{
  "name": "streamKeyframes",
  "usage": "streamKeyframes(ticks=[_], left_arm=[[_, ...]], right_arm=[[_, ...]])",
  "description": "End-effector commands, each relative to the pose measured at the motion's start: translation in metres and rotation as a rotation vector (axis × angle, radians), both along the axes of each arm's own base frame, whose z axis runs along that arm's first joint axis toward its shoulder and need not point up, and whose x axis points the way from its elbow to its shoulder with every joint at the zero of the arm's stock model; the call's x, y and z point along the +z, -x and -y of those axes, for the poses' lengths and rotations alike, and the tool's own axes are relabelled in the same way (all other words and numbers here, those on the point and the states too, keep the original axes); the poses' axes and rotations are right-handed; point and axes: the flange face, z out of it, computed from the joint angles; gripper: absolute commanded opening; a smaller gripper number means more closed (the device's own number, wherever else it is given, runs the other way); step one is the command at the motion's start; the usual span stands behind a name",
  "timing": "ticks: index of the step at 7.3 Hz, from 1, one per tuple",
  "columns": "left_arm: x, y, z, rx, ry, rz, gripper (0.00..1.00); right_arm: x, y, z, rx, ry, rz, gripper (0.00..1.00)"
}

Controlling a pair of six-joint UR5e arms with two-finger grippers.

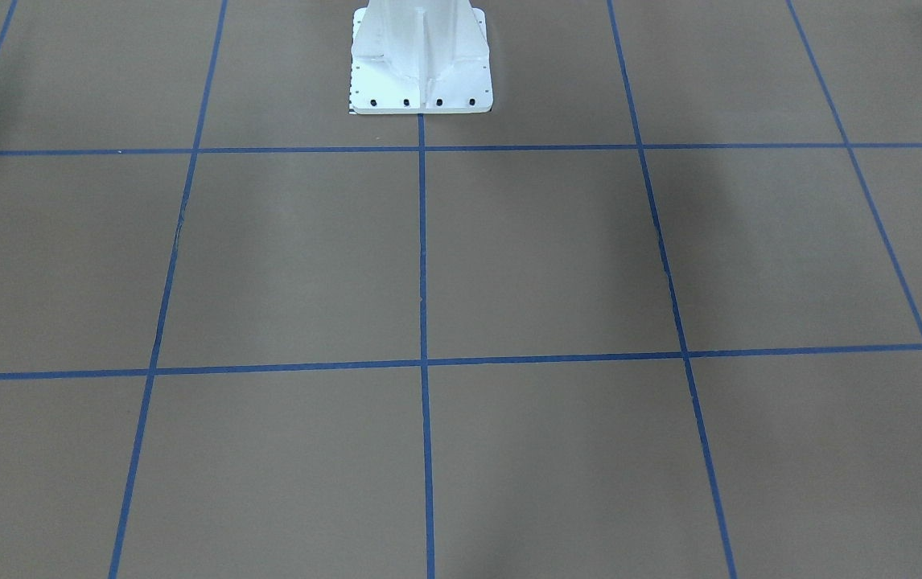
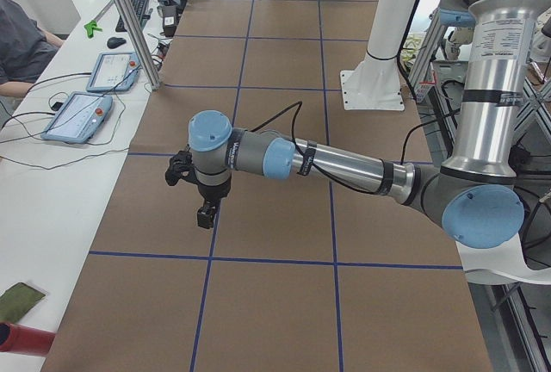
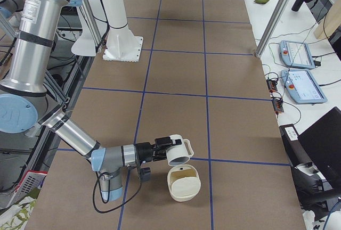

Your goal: Left arm hands cup to right arm to dump lemon

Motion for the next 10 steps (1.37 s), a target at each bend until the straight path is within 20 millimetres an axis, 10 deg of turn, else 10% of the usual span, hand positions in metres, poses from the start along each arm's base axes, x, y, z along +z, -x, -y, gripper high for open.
streamKeyframes(ticks=[1, 10], left_arm=[[-0.007, 0.001, -0.001, -0.001, -0.013, 0.000, 1.00], [-0.013, 0.001, -0.001, -0.002, -0.024, -0.001, 1.00]], right_arm=[[-0.003, -0.014, 0.012, 0.045, 0.035, 0.203, 0.00], [-0.005, -0.026, 0.020, 0.075, 0.103, 0.562, 0.00]])
